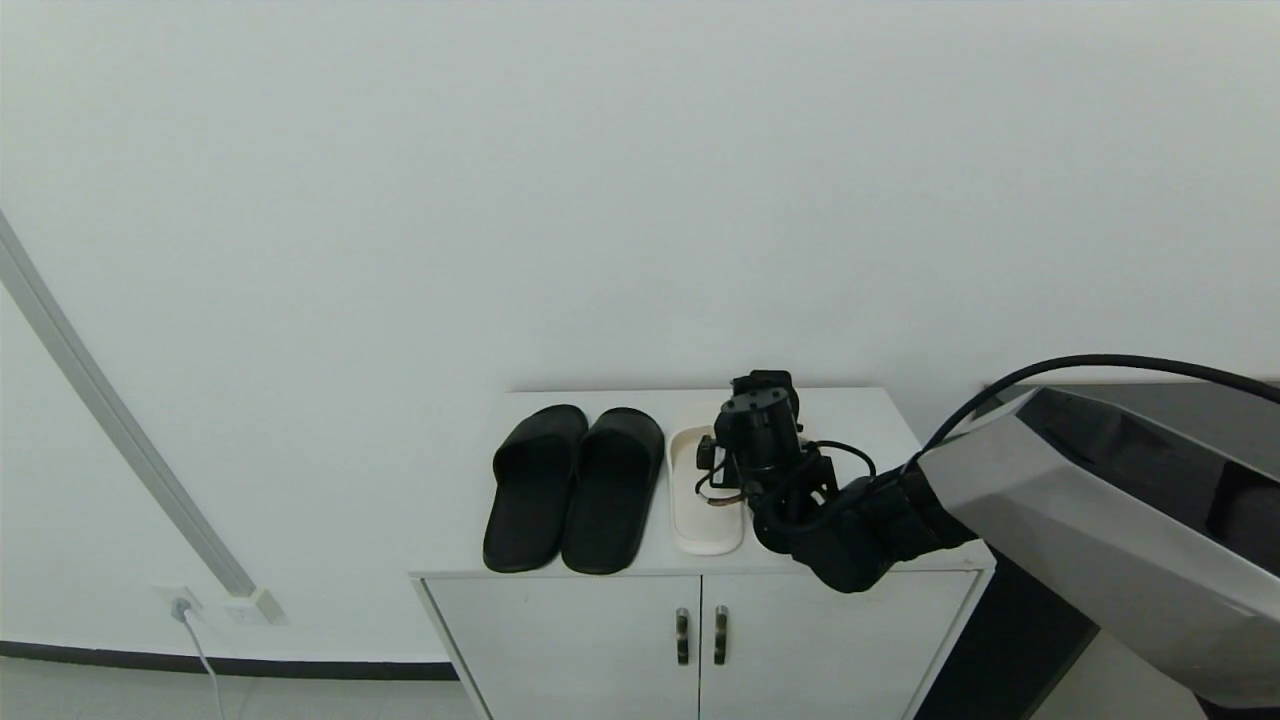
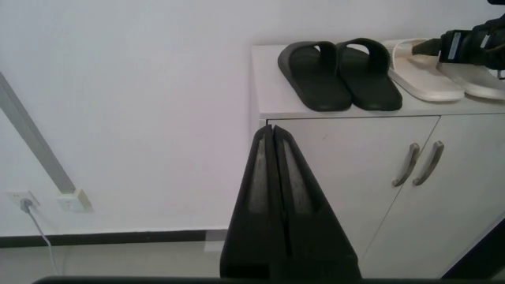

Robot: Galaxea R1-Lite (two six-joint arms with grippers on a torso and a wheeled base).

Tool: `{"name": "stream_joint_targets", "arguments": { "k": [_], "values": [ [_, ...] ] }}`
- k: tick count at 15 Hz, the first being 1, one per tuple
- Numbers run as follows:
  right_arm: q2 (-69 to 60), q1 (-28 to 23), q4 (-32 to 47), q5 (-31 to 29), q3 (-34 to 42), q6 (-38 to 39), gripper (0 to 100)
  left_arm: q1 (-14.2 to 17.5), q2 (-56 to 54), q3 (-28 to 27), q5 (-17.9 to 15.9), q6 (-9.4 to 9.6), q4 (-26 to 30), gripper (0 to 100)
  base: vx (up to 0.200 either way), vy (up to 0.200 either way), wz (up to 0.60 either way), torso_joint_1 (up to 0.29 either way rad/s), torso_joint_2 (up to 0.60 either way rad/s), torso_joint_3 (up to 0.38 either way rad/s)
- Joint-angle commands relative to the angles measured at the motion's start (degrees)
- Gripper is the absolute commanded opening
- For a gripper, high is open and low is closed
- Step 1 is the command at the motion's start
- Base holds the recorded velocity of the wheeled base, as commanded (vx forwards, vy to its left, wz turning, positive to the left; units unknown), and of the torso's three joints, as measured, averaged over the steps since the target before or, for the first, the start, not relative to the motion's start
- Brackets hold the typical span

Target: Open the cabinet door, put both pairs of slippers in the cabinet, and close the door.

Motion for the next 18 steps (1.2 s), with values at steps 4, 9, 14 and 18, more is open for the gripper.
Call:
{"name": "stream_joint_targets", "arguments": {
  "k": [4, 9, 14, 18],
  "values": [
    [1.8, -0.3, 0.8, 1.1, -1.6, -0.1, 0, 0.0, 0.1, 0.0, 0.0, -0.07, 0.1, 0, 0.000, 0.000, 0.00, 0.000, 0.00, 0.000],
    [1.3, -0.3, 0.6, 1.0, -1.2, 0.0, 0, 0.0, 0.1, 0.0, 0.0, -0.07, 0.0, 0, 0.000, 0.000, 0.00, 0.000, 0.00, 0.000],
    [-9.3, 0.5, -0.5, 1.5, 8.5, -2.5, 0, 0.0, 0.1, 0.0, 0.1, -0.15, 0.0, 0, 0.000, 0.000, 0.00, 0.000, 0.00, 0.000],
    [-24.6, 0.8, -10.4, 12.9, 28.1, -10.7, 0, 0.0, 0.1, 0.0, 0.1, -0.15, 0.0, 0, 0.000, 0.000, 0.00, 0.000, 0.00, 0.000]
  ]
}}
